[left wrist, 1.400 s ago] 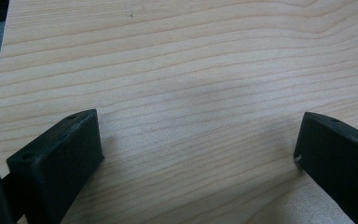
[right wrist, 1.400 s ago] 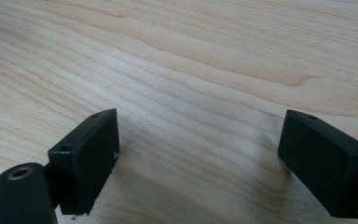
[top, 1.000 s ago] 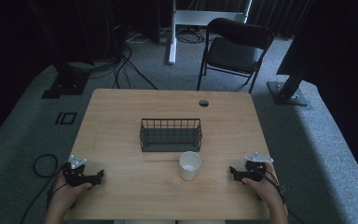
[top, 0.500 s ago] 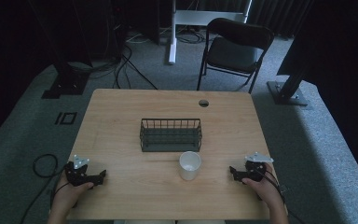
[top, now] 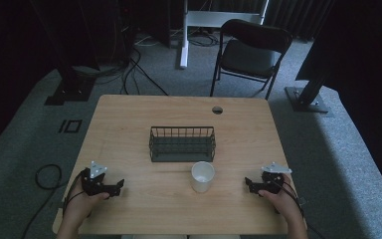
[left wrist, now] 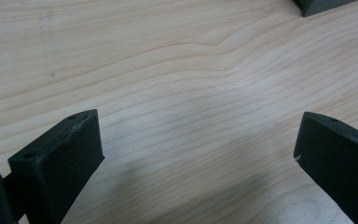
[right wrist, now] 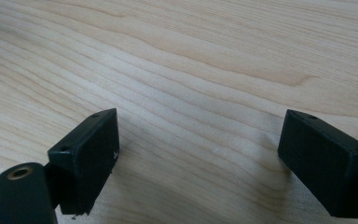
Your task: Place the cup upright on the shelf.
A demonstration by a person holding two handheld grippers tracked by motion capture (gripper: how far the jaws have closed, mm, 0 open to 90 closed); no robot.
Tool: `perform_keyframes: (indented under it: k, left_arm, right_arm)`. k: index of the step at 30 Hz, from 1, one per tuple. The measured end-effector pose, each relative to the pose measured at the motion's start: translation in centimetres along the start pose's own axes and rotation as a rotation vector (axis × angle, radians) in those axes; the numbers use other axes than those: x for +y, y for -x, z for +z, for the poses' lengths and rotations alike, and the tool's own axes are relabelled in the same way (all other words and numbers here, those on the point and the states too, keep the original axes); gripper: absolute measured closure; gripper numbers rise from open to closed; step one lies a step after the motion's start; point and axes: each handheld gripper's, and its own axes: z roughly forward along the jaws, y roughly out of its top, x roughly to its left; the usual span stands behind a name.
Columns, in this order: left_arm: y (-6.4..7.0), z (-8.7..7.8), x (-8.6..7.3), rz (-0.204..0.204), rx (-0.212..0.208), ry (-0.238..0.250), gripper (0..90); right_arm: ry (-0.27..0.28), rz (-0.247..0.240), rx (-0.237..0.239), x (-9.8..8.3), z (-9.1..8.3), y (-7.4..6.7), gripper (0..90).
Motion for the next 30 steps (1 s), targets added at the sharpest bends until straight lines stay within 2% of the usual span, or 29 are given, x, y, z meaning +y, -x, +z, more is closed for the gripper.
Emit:
perform_keyframes:
  k: [4,5,10,13,22,26,30]
  left_arm:
    - [0.9,0.0,0.6,0.025,-0.028,0.014,1.4]
    - [1.4,0.1,1.0,0.034,-0.049,0.039,1.4]
    - [2.8,0.3,2.0,0.070,-0.115,0.066,1.4]
    - [3.6,0.3,2.5,0.093,-0.130,0.074,1.4]
    - [5.8,0.0,4.0,0.160,-0.199,0.154,1.4]
    - [6.3,0.0,4.4,0.166,-0.216,0.170,1.4]
    - [7.2,-0.1,4.7,0.199,-0.243,0.178,1.3]
  right_arm:
    - [0.000,0.000,0.000,0.0,0.0,0.0,12.0]
    - [0.000,0.000,0.000,0.0,0.0,0.0,12.1]
    - [0.000,0.001,0.000,0.0,0.0,0.0,12.0]
    - [0.000,0.000,0.000,0.0,0.0,0.0,12.0]
    - [0.000,0.000,0.000,0.0,0.0,0.0,12.0]
    - [0.000,0.000,0.000,0.0,0.0,0.0,12.0]
    - [0.000,0.000,0.000,0.0,0.0,0.0,12.0]
